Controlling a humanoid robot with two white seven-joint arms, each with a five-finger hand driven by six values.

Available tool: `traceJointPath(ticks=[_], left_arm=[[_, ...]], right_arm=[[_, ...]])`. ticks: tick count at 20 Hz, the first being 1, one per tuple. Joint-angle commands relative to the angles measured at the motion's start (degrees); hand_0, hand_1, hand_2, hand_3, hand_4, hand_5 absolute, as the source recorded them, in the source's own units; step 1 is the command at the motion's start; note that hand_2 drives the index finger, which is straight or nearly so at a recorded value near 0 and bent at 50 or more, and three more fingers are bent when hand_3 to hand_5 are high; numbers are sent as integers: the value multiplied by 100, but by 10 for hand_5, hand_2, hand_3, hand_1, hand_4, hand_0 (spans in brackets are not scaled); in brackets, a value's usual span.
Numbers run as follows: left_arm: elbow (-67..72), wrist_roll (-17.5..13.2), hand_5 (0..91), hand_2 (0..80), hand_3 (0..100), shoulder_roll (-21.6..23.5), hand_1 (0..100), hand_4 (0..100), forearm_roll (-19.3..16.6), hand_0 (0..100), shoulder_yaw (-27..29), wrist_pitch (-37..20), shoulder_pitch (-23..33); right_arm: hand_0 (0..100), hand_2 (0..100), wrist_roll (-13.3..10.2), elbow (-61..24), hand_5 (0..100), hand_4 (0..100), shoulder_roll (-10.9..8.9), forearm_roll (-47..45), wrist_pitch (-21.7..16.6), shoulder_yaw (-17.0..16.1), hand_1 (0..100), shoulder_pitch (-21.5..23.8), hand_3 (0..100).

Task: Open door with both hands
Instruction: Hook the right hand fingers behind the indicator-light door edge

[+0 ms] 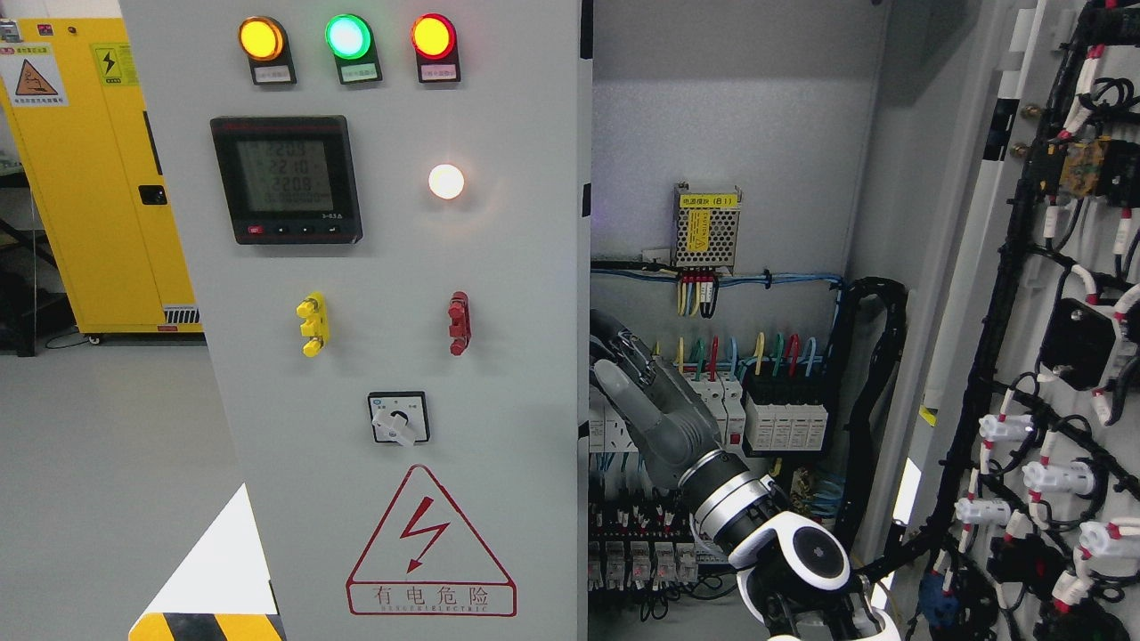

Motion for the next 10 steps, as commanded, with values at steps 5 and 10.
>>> traceJointPath(ticks=[5, 10], left_arm=[[-36, -2, 0, 0, 0, 0, 556, 0, -2, 120, 4, -5, -61], [-36, -2, 0, 0, 0, -9, 556, 0, -2, 120, -5, -5, -61]], right_arm=[[0, 40, 91, 243, 0, 0, 6, -50, 216, -177, 500, -206, 0], [0, 40, 134, 225, 0, 0, 15, -182, 384, -186, 500, -250, 0]])
